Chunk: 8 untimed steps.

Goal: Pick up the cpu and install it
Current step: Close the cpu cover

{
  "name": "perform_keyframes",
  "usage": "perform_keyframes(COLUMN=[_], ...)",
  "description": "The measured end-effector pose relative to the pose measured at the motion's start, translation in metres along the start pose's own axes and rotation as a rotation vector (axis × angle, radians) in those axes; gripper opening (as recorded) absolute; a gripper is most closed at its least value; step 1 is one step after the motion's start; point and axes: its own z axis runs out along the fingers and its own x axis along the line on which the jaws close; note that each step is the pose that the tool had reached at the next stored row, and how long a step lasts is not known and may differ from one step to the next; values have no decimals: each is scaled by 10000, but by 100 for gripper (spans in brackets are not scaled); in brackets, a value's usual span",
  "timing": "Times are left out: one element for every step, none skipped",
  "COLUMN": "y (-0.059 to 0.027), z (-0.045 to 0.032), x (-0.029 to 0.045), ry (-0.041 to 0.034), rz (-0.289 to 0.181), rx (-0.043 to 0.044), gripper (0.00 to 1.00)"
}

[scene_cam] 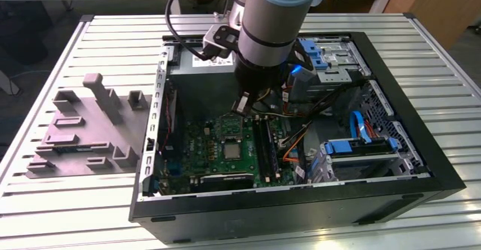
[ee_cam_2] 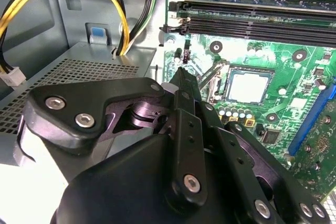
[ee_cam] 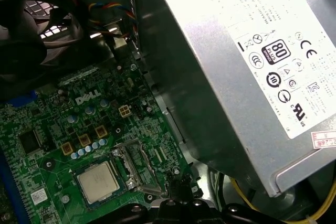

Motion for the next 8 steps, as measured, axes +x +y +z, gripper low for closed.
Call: perform_keyframes(y=[0, 0, 0, 1, 1, 1, 1, 1], z=[0, -1, -2, -3, -5, -7, -8, -8], x=[0, 0, 0, 0, 0, 0, -1, -1], ry=[0, 1, 2, 2, 2, 3, 1, 0], rz=[0, -1, -1, -1, -1, -1, -2, -2], rx=[0, 0, 0, 0, 0, 0, 0, 0], gripper=[11, 11, 11, 11, 11, 11, 11, 11])
